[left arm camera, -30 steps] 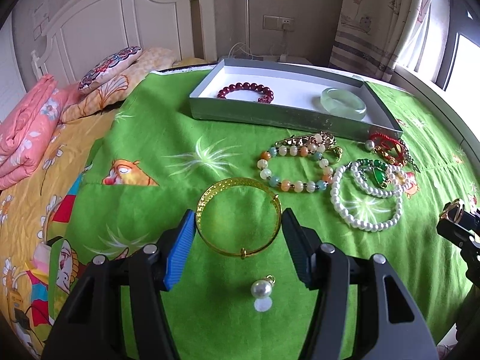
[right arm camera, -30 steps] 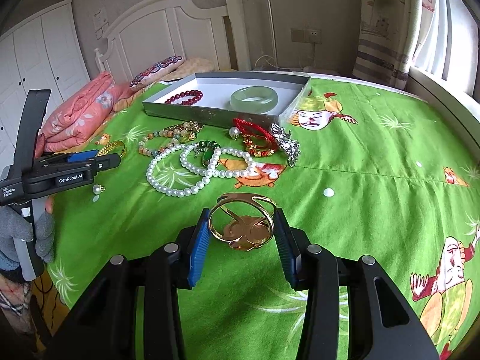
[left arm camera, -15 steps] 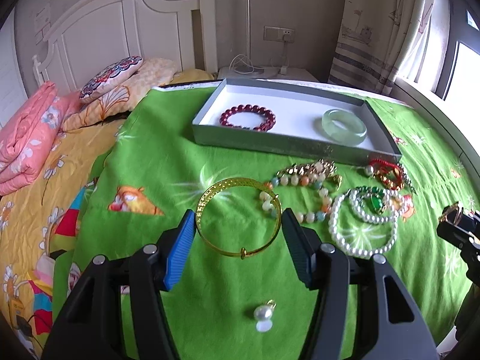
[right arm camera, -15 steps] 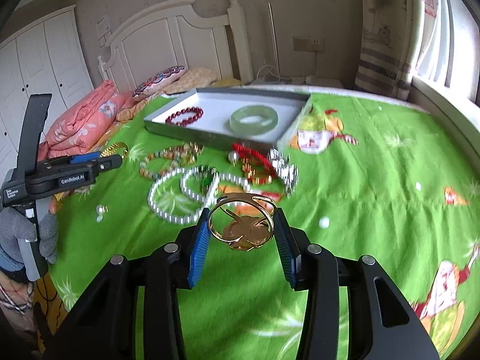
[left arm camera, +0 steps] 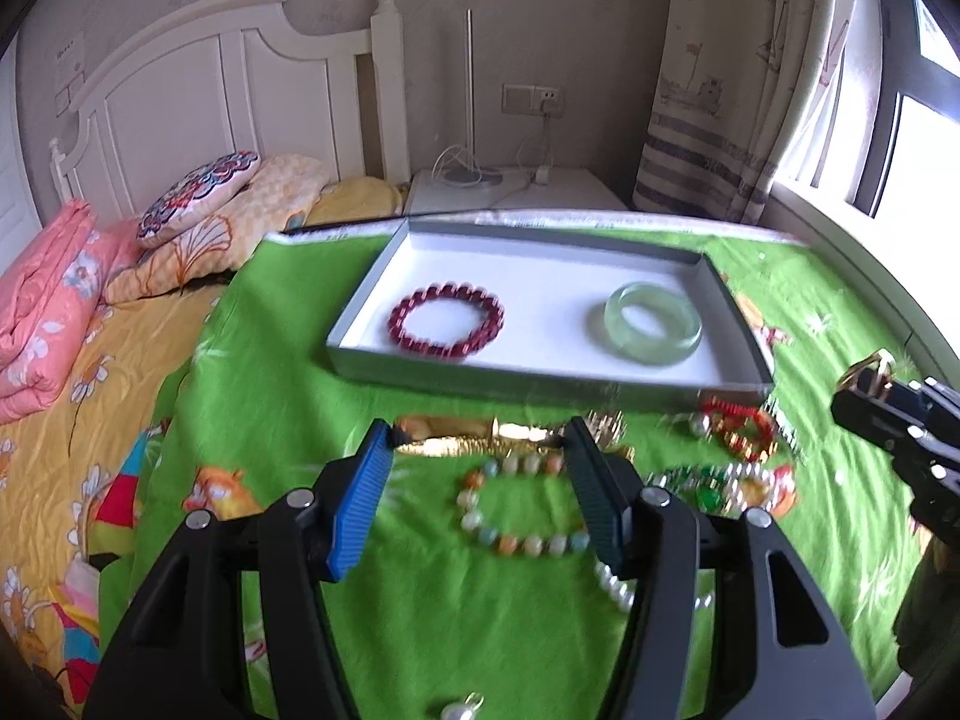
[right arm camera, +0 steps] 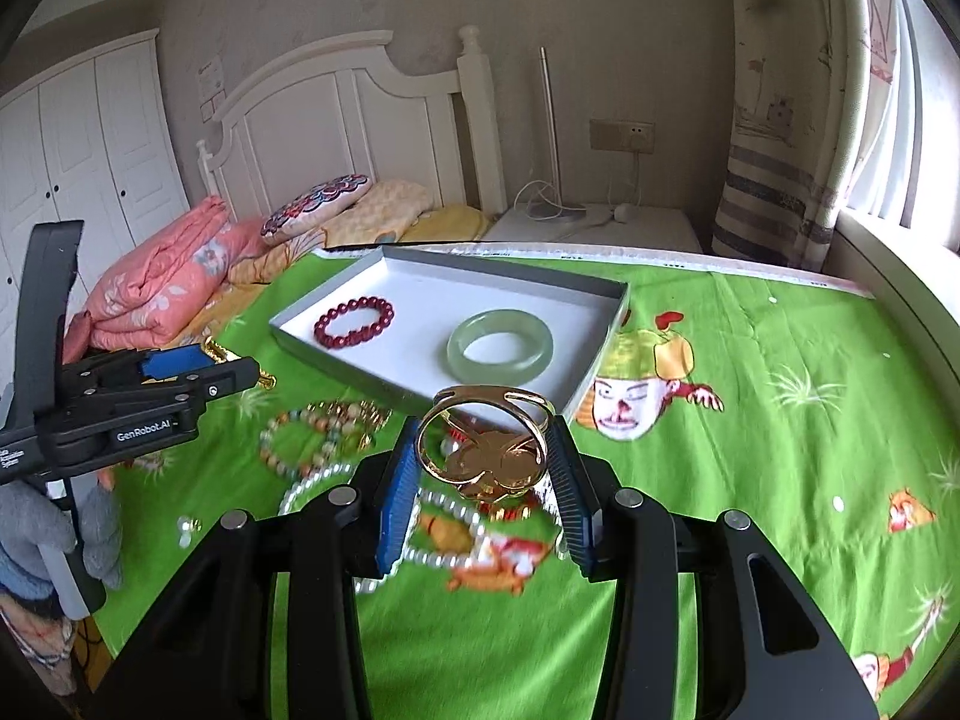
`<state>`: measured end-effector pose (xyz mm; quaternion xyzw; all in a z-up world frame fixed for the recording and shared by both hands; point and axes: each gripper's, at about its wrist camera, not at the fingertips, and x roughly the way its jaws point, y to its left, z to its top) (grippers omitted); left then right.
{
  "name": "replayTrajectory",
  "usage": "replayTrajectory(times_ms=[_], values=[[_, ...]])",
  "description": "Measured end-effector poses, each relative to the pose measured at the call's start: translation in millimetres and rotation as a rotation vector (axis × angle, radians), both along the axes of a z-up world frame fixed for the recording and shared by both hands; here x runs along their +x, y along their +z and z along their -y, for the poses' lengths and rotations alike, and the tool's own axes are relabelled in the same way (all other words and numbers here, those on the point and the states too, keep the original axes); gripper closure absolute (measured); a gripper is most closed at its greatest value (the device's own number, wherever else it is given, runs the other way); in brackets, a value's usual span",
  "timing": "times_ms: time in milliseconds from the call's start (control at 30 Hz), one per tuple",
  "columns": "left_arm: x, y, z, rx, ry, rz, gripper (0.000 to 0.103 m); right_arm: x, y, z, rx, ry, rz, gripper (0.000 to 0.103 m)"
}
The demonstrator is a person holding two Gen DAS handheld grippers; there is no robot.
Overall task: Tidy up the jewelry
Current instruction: 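Carry the gold ring and gold bangle over the white tray with both tools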
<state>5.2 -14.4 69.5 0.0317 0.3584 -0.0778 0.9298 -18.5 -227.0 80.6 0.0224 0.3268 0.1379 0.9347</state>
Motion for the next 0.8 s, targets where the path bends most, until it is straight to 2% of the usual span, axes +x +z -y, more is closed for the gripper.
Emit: replayTrajectory(times_ms=[133, 300, 600, 733, 800], values=[[20.2, 8.2, 9.5, -0.016, -0.019, 0.006, 0.045, 24.4, 1.8, -1.8, 0.011, 0.003, 0.002, 0.061], [59.3, 8.9, 22.7, -0.059, -0.028, -0.026, 0.045, 62.2, -0.1, -10.9, 0.019, 0.024, -0.014, 0.061], [144.4, -0.9, 32.5, -0.051, 0.016, -0.114, 0.045, 129.1, -22.6, -27.7, 0.016, 0.052, -0.149, 0.061], [177.2, -4.7, 29.3, -0.033, 0.039, -0.159, 0.045, 146.8, -27.6, -53.0, -0.011, 0.111, -0.191, 0.061], [190.2, -8.9, 28.9, 0.002, 0.046, -0.173, 0.045, 149.2, -29.0, -69.9, -0.039, 0.153, -0.194, 0.061]])
